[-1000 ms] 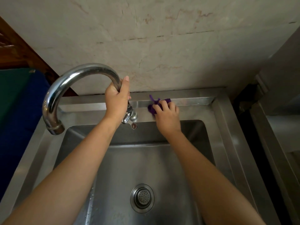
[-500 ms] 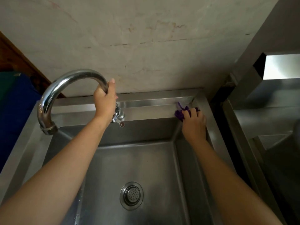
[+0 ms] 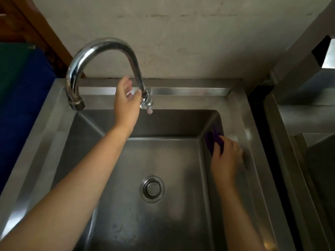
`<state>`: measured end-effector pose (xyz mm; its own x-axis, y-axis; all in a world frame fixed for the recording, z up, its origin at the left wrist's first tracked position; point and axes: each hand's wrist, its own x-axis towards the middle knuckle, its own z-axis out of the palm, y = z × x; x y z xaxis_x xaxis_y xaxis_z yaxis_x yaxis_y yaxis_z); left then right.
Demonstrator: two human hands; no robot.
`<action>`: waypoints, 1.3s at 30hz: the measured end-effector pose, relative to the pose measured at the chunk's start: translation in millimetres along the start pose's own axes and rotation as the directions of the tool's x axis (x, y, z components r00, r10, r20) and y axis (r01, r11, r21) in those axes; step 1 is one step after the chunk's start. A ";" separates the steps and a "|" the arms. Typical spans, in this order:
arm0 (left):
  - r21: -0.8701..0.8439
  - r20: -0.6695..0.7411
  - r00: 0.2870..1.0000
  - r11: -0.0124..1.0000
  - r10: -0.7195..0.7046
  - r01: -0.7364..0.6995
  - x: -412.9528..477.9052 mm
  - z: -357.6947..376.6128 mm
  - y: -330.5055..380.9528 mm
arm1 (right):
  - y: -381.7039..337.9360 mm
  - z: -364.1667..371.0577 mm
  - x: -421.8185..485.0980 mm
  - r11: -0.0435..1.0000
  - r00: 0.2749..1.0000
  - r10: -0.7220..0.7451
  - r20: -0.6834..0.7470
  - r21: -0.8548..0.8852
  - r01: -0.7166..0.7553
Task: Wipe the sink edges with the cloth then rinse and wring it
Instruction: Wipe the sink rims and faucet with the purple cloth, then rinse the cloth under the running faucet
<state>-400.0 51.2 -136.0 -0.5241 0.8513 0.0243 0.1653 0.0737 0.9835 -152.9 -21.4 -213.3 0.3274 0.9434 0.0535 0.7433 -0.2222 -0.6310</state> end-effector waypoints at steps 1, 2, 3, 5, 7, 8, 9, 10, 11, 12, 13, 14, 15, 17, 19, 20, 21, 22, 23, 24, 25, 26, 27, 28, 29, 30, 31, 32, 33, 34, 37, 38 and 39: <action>-0.001 -0.013 1.000 1.000 -0.019 0.019 -13.6 -7.9 -11.1 | -9.2 2.8 -9.7 0.981 0.995 0.083 0.060 0.173 -0.092; 0.003 -0.015 0.999 0.999 -0.052 0.052 -28.3 -15.7 -24.3 | -19.8 8.7 -18.1 0.920 0.971 0.180 0.160 0.321 -0.223; 0.003 0.006 0.995 0.995 -0.101 0.101 -43.0 -22.9 -39.6 | -31.3 17.0 -26.1 0.835 0.925 0.261 0.275 0.416 -0.360; 0.002 0.109 0.951 0.957 -0.289 0.291 -72.1 -34.3 -70.6 | -52.7 40.5 -41.4 0.596 0.806 0.335 0.488 0.553 -0.583; 0.037 0.276 0.780 0.817 -0.561 0.575 -92.0 -44.2 -98.6 | -67.4 69.4 -53.8 0.412 0.728 0.311 0.611 0.604 -0.682; 0.048 0.365 0.650 0.711 -0.667 0.702 -97.5 -49.5 -110.9 | -71.9 85.0 -58.9 0.382 0.699 0.280 0.658 0.592 -0.710; 0.030 0.447 0.526 0.600 -0.723 0.800 -100.3 -54.9 -122.4 | -75.7 98.5 -63.2 0.409 0.681 0.246 0.690 0.563 -0.718; -0.023 0.504 0.445 0.504 -0.740 0.863 -100.8 -60.0 -133.9 | -80.1 110.3 -66.6 0.475 0.670 0.215 0.711 0.523 -0.708; -0.104 0.529 0.418 0.433 -0.738 0.895 -99.4 -64.5 -144.0 | -82.5 120.6 -69.1 0.568 0.668 0.183 0.722 0.477 -0.671; -0.185 0.515 0.430 0.393 -0.741 0.901 -96.5 -68.9 -153.2 | -85.5 127.2 -70.7 0.667 0.668 0.144 0.730 0.427 -0.610; -0.256 0.482 0.456 0.377 -0.748 0.890 -93.6 -72.9 -161.4 | -87.6 133.0 -69.4 0.763 0.662 0.108 0.742 0.366 -0.534; -0.301 0.433 0.489 0.390 -0.757 0.870 -90.9 -76.6 -169.6 | -89.7 136.7 -64.8 0.837 0.657 0.084 0.749 0.304 -0.455; -0.336 0.380 0.517 0.406 -0.767 0.850 -88.2 -80.5 -176.9 | -93.2 138.5 -57.7 0.880 0.666 0.077 0.742 0.264 -0.396; -0.377 0.316 0.540 0.419 -0.780 0.826 -81.7 -85.3 -188.4 | -103.4 133.0 -34.8 0.851 0.705 0.070 0.706 0.326 -0.411; -0.420 0.285 0.552 0.415 -0.784 0.807 -73.6 -88.8 -199.5 | -118.2 123.9 -9.8 0.744 0.730 0.058 0.681 0.458 -0.486; -0.441 0.276 0.555 0.410 -0.785 0.798 -69.7 -90.4 -205.0 | -126.1 119.2 1.8 0.735 0.742 0.050 0.668 0.478 -0.480; -0.466 0.280 0.555 0.395 -0.783 0.792 -66.7 -91.7 -208.7 | -134.2 115.5 10.8 0.759 0.756 0.045 0.653 0.470 -0.450; -0.493 0.299 0.557 0.374 -0.775 0.785 -64.8 -93.3 -212.1 | -143.0 111.6 16.9 0.788 0.770 0.040 0.637 0.453 -0.417; -0.526 0.321 0.558 0.347 -0.765 0.777 -63.6 -94.5 -214.8 | -149.8 111.8 20.7 0.806 0.774 0.041 0.632 0.437 -0.399; -0.562 0.326 0.561 0.321 -0.761 0.763 -62.8 -95.6 -218.1 | -155.5 113.7 22.8 0.810 0.769 0.043 0.638 0.428 -0.401; -0.603 0.317 0.564 0.297 -0.763 0.741 -62.2 -96.0 -219.5 | -160.2 117.3 23.6 0.798 0.757 0.045 0.651 0.433 -0.420; -0.633 0.294 0.568 0.289 -0.769 0.719 -61.4 -95.8 -221.4 | -162.4 121.6 23.5 0.770 0.749 0.055 0.660 0.450 -0.453; -0.648 0.272 0.576 0.296 -0.771 0.702 -60.6 -95.0 -223.1 | -163.8 126.5 22.7 0.725 0.752 0.070 0.656 0.485 -0.490; -0.643 0.260 0.587 0.316 -0.767 0.698 -60.2 -94.3 -226.1 | -164.0 132.1 21.9 0.675 0.767 0.078 0.636 0.533 -0.511; -0.630 0.255 0.595 0.335 -0.762 0.700 -59.9 -93.6 -227.9 | -164.3 137.3 20.2 0.638 0.794 0.078 0.602 0.582 -0.504; -0.616 0.253 0.600 0.351 -0.759 0.705 -59.3 -93.3 -231.8 | -165.4 142.6 18.6 0.617 0.826 0.073 0.559 0.625 -0.478; -0.609 0.254 0.603 0.359 -0.756 0.707 -58.6 -93.3 -234.2 | -167.0 148.2 16.6 0.606 0.858 0.068 0.510 0.662 -0.441; -0.607 0.255 0.609 0.366 -0.751 0.705 -58.1 -93.6 -237.6 | -169.3 152.6 14.6 0.602 0.888 0.069 0.455 0.691 -0.401; -0.613 0.256 0.618 0.369 -0.743 0.699 -57.4 -94.3 -240.2 | -172.3 155.8 13.2 0.592 0.915 0.079 0.395 0.720 -0.362; -0.628 0.256 0.627 0.367 -0.736 0.687 -56.3 -95.0 -244.3 | -175.6 157.4 13.3 0.570 0.938 0.097 0.332 0.755 -0.325; -0.707 0.260 0.649 0.317 -0.715 0.633 -54.3 -96.6 -252.5 | -179.8 158.9 18.5 0.393 0.958 0.173 0.231 0.875 -0.282; -0.729 0.257 0.652 0.300 -0.713 0.615 -53.5 -97.1 -255.7 | -179.5 160.6 18.3 0.331 0.954 0.180 0.241 0.898 -0.290; -0.744 0.256 0.651 0.285 -0.715 0.605 -53.0 -97.0 -258.3 | -179.6 161.7 15.4 0.289 0.949 0.174 0.262 0.908 -0.304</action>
<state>-496.0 -63.3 -373.9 -0.2454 0.6346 -0.7329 -0.8912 0.1498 0.4282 -375.7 72.9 -224.3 0.2871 0.9213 -0.2623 -0.4146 -0.1273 -0.9011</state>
